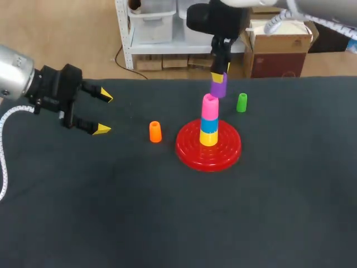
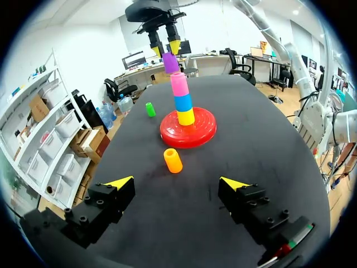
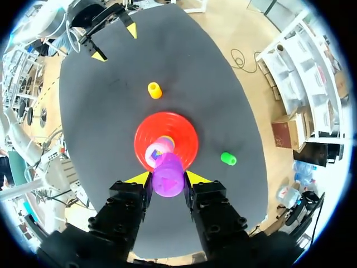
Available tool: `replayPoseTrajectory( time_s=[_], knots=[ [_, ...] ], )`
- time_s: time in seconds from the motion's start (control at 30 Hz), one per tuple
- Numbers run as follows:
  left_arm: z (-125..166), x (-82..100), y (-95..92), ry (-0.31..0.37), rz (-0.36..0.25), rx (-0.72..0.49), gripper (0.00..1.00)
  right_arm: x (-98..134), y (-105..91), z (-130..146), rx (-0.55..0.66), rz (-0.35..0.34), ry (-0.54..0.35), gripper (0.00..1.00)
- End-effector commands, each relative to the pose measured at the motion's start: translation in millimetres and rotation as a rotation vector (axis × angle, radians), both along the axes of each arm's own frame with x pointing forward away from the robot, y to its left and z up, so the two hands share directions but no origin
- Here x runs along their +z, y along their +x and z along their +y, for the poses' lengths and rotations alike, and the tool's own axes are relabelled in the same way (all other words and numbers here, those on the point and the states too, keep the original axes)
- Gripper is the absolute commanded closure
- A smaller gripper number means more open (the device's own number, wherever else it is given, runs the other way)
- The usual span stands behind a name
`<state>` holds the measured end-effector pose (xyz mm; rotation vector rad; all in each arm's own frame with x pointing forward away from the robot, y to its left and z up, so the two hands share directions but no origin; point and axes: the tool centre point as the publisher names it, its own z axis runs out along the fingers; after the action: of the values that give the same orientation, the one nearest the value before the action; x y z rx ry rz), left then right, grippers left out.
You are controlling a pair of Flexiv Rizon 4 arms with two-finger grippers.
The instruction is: Pick up and stack the cylinders on the red base in this order: pink,purple,orange,green
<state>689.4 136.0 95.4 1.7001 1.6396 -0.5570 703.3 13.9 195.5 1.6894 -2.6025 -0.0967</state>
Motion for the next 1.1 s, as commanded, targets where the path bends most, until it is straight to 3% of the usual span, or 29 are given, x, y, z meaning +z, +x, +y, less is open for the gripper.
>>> replayPoseTrajectory(
  time_s=[0.03,0.63,1.1],
  knots=[
    [0.4,-0.7,-1.3,-0.002,-0.005,0.002,0.00,2.7,-3.1,3.0,0.004,0.004,-0.022,1.00],
    [0.4,-0.7,-1.3,-0.002,-0.005,0.002,0.00,-16.5,-16.4,19.3,0.038,0.021,-0.015,1.00],
    [0.4,-0.7,-1.3,-0.002,-0.005,0.002,0.00,-37.3,-19.0,15.8,-0.009,-0.017,-0.035,1.00]
  ],
)
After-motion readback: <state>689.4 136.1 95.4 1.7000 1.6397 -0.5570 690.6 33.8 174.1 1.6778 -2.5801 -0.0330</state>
